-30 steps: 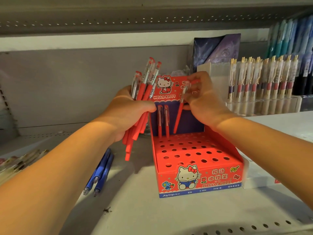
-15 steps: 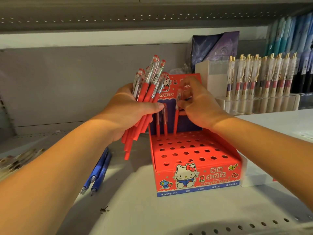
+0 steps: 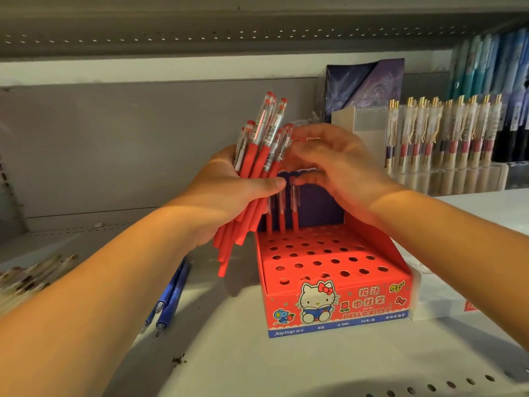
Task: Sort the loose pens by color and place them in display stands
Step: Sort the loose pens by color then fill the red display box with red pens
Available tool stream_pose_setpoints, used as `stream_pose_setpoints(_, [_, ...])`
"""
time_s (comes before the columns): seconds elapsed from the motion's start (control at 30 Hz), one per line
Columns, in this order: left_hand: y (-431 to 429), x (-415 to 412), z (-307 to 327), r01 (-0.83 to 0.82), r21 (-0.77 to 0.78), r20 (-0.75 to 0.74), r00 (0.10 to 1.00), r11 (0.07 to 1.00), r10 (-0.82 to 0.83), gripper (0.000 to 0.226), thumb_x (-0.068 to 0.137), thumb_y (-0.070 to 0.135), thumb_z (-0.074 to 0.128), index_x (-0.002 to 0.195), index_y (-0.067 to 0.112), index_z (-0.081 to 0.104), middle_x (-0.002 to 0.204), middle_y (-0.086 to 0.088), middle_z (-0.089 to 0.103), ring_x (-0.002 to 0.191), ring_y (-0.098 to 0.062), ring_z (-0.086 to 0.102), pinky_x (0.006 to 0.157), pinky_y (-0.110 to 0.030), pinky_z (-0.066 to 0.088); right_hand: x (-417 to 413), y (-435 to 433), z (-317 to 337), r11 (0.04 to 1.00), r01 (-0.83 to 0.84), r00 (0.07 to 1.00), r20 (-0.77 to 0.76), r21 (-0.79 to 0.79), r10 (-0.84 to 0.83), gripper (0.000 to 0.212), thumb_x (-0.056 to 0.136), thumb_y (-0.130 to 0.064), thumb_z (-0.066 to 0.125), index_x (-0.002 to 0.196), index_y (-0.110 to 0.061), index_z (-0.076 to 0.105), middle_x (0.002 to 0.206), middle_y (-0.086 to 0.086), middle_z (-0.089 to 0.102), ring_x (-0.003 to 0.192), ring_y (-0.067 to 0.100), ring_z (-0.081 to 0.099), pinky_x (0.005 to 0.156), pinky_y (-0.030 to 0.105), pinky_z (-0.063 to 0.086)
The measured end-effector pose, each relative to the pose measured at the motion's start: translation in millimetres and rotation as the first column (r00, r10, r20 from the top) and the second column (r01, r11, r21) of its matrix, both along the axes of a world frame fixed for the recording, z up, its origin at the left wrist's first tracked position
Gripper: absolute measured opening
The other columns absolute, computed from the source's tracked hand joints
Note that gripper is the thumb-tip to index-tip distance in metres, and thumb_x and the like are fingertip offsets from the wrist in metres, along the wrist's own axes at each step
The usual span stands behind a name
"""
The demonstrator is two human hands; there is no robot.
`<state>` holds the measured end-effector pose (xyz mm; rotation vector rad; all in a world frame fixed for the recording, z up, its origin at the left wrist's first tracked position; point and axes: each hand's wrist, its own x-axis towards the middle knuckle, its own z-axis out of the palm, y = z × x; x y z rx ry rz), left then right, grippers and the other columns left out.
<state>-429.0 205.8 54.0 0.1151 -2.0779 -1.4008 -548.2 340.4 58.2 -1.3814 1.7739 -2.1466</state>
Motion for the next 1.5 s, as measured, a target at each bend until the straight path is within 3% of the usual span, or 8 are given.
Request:
stream_pose_setpoints(0.1, [1,-2,-2,0.017,-0.017,0.001,1.0,1.0,-0.017,0.023,0.078,0.019,0.081,0.087,0.024,0.06,0.054,0.002,0.066,0.045,-0.017,0.065,0.04,-0.026,0.048,8,2,0,0.992,-0.115,0.987,0.111,-0.054,0.121,0.034,0.091,-0.009,0.065,0.123,-0.002,0.056,0.108,0.021,0.07,0.092,0.033,0.07,0.081,0.043,0.057])
stream_pose_setpoints(0.33, [4,-3,-3,0.113,-0.025,0.039,0.993,0.993,-0.112,0.018,0.085,0.02,0.075,0.092,0.02,0.059,0.055,-0.005,0.063,0.043,-0.022,0.06,0.04,-0.029,0.048,12,2,1,0.982,-0.157,0.946,0.269,-0.101,0.179,0.037,0.091,-0.004,0.064,0.125,0.001,0.052,0.102,0.018,0.069,0.083,0.027,0.067,0.072,0.033,0.059])
stream_pose_setpoints(0.53, [4,-4,-2,0.098,-0.004,0.023,0.995,0.995,-0.098,0.014,0.087,0.016,0.072,0.095,0.019,0.061,0.052,0.0,0.061,0.038,-0.016,0.056,0.037,-0.024,0.045,13,3,6,0.975,-0.16,0.927,0.316,-0.156,0.203,0.033,0.091,0.001,0.061,0.122,-0.003,0.049,0.093,0.013,0.073,0.077,0.025,0.073,0.067,0.034,0.06])
stream_pose_setpoints(0.67, [1,-6,-1,0.078,-0.021,0.015,0.997,0.997,-0.078,0.016,0.087,0.012,0.072,0.094,0.02,0.06,0.055,-0.003,0.064,0.045,-0.021,0.06,0.047,-0.033,0.052,8,2,8,0.983,-0.092,0.937,0.321,-0.156,0.139,0.032,0.092,0.001,0.06,0.122,-0.002,0.049,0.096,0.015,0.07,0.072,0.022,0.07,0.063,0.032,0.059])
stream_pose_setpoints(0.73, [-2,-7,-2,0.034,-0.023,0.021,0.999,0.999,-0.034,0.018,0.085,0.013,0.073,0.094,0.021,0.06,0.054,-0.002,0.063,0.047,-0.02,0.06,0.048,-0.034,0.053,2,3,8,0.992,0.022,0.966,0.258,-0.126,0.011,0.032,0.091,0.0,0.063,0.119,-0.005,0.049,0.099,0.015,0.069,0.072,0.019,0.069,0.06,0.031,0.058])
stream_pose_setpoints(0.8, [-5,-8,-3,0.004,-0.014,0.025,1.0,1.0,-0.004,0.019,0.084,0.015,0.075,0.093,0.021,0.059,0.054,-0.002,0.061,0.046,-0.019,0.059,0.048,-0.031,0.051,-6,6,6,0.973,0.227,0.974,0.029,-0.035,-0.226,0.03,0.089,-0.004,0.067,0.11,-0.015,0.048,0.089,0.006,0.069,0.068,0.014,0.07,0.059,0.032,0.059])
stream_pose_setpoints(0.93, [-6,-7,-2,-0.019,-0.008,0.016,1.0,1.0,0.019,0.018,0.083,0.018,0.075,0.088,0.022,0.058,0.053,-0.001,0.061,0.042,-0.018,0.057,0.042,-0.028,0.048,-16,8,-1,0.882,0.469,0.816,-0.401,0.038,-0.416,0.036,0.09,-0.012,0.068,0.113,-0.024,0.043,0.084,-0.006,0.061,0.076,0.02,0.068,0.069,0.045,0.06])
stream_pose_setpoints(1.5, [0,-5,-1,0.008,-0.03,-0.001,1.0,1.0,-0.008,0.018,0.084,0.017,0.075,0.087,0.021,0.057,0.056,-0.006,0.06,0.043,-0.021,0.056,0.043,-0.028,0.047,-19,6,-12,0.837,0.546,0.742,-0.481,0.029,-0.467,0.04,0.086,-0.012,0.073,0.098,-0.033,0.041,0.082,-0.015,0.052,0.077,0.012,0.064,0.068,0.045,0.06])
